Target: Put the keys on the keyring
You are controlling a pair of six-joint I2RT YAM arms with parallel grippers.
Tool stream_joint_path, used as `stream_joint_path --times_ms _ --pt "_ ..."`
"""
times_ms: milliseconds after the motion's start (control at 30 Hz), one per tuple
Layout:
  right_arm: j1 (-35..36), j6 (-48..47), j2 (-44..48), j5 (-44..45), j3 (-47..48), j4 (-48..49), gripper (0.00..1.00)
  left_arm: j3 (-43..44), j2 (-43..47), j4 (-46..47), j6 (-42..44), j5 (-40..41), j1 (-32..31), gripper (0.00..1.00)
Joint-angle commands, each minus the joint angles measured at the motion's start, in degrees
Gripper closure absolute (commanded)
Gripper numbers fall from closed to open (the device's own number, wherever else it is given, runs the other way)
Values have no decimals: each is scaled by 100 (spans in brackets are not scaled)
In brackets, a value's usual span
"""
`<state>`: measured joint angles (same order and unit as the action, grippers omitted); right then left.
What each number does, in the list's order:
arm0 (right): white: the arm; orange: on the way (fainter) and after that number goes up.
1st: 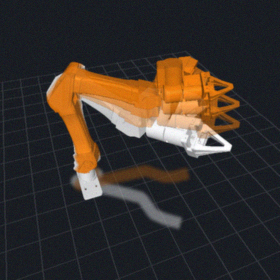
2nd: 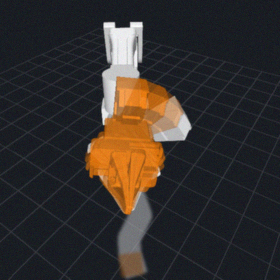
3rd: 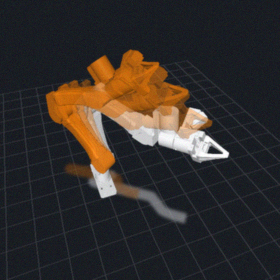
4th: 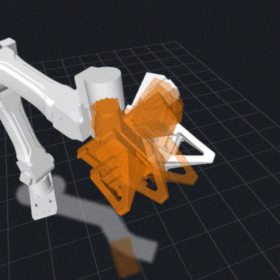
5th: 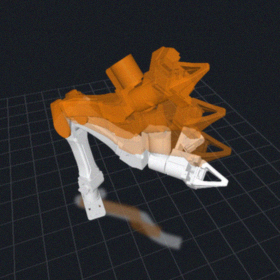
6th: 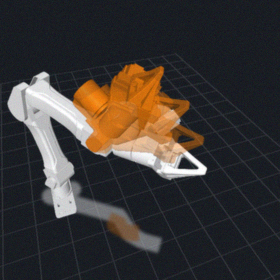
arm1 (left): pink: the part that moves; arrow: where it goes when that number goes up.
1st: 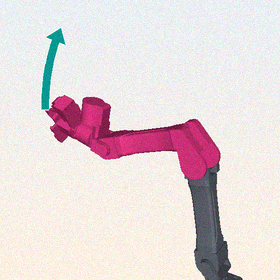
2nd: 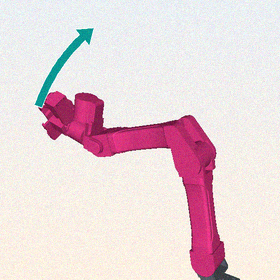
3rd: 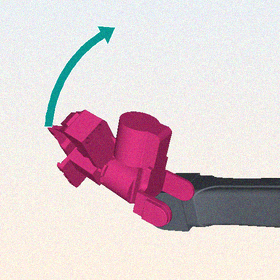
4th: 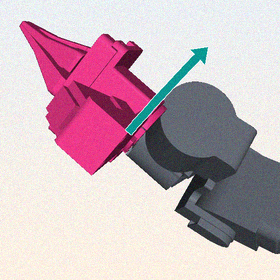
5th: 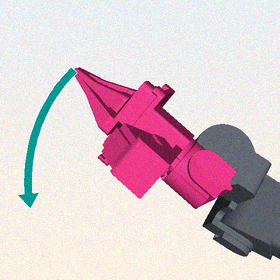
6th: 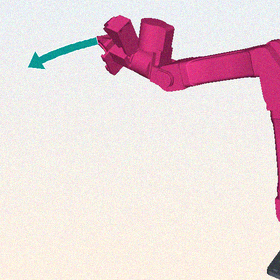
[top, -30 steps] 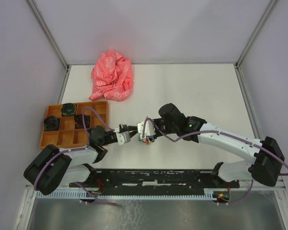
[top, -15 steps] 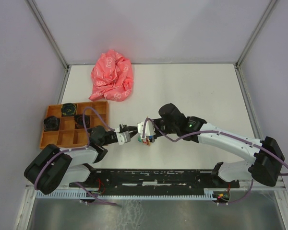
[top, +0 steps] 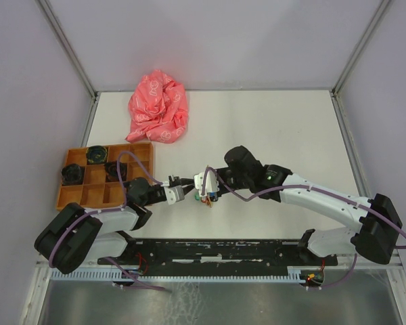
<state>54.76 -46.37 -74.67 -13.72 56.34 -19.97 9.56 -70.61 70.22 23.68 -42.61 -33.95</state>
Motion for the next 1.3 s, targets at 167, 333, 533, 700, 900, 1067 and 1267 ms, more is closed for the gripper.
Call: stream_joint_path --times_ms 167,333,533,700,900,1067,1267 --pt "36 30 110 180 10 154 99 142 65 338 111 -97 -32 97" --pt "39 66 115 157 15 220 99 151 56 331 110 -116 -28 97" --pt "35 84 149 -25 -2 238 99 168 29 321 101 -124 -32 97" --pt "38 114 172 -170 -1 259 99 178 22 318 88 -147 -32 97" --pt "37 159 209 -215 -44 382 99 194 24 312 51 -194 -28 97" --pt "37 189 268 -334 -92 483 99 213 19 319 24 -245 -32 97" --pt "39 261 286 -441 -115 654 99 213 -5 417 -51 -305 -37 97"
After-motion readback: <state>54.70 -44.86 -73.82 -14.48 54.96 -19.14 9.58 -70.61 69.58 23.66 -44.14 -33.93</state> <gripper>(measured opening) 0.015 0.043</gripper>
